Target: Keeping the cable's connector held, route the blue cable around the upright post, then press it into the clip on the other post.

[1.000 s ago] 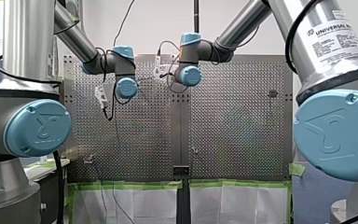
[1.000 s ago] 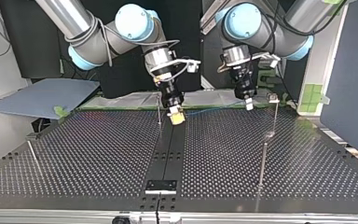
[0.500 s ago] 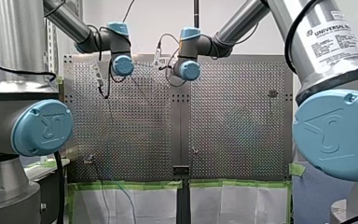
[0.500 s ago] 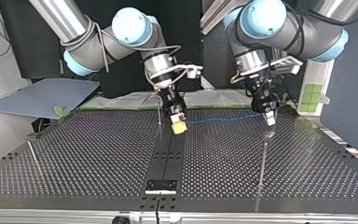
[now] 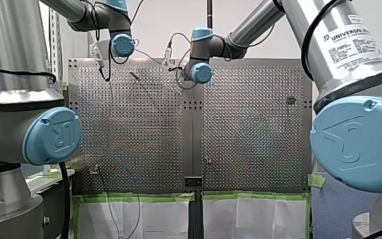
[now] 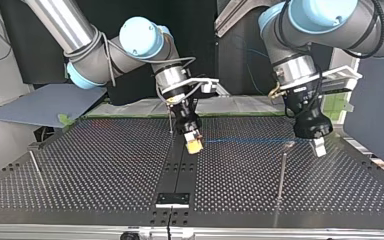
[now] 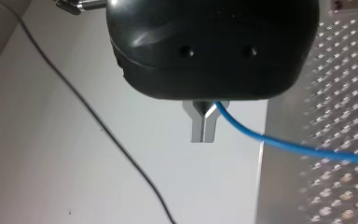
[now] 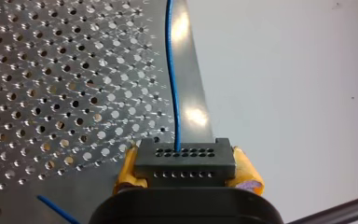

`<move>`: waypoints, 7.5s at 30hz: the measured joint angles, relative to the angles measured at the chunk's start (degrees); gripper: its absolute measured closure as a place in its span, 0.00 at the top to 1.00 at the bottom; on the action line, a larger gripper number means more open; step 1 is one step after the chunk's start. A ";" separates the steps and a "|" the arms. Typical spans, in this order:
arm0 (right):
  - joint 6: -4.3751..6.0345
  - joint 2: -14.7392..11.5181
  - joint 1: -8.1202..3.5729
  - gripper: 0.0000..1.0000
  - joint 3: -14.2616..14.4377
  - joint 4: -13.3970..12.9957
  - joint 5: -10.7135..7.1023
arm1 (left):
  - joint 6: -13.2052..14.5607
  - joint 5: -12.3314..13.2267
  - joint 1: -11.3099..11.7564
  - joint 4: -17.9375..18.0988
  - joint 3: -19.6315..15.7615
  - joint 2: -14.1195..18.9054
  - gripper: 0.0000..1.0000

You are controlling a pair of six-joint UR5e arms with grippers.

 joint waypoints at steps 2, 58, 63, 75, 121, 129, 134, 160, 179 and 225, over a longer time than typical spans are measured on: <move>0.06 0.75 -0.09 0.00 -0.78 0.25 -0.18 | -0.08 0.97 1.01 -1.16 1.13 -0.25 0.00; -2.38 13.77 -3.96 0.00 -13.28 5.89 -1.19 | -5.26 25.16 15.58 -2.27 9.16 -22.45 0.00; -2.96 13.99 -4.09 0.00 -11.79 5.93 -1.07 | -6.66 25.46 15.03 -2.56 9.15 -23.62 0.13; -4.38 16.70 -3.92 0.00 -8.23 5.86 -0.10 | -7.76 22.88 13.77 -5.64 9.15 -24.47 0.96; -4.43 36.95 -2.05 0.00 -1.77 -2.82 10.66 | -9.54 25.57 13.39 -5.57 9.16 -27.30 1.00; -3.22 40.90 -2.35 0.00 -1.74 -5.78 11.52 | -9.53 25.63 13.32 -5.69 9.16 -27.30 1.00; -2.61 43.14 -2.70 0.00 -1.41 -7.60 11.95 | -9.53 25.64 13.27 -5.70 9.16 -27.30 1.00; -1.21 48.76 -6.30 0.00 5.96 -17.29 12.22 | -9.52 25.63 13.04 -5.93 9.16 -27.30 1.00; -1.51 42.86 -7.45 0.00 14.25 -25.05 15.00 | -9.69 25.47 13.00 -6.54 9.16 -27.30 1.00; -3.10 29.95 -13.07 0.00 36.52 -40.98 12.37 | -10.15 22.54 12.85 -10.35 9.16 -27.30 1.00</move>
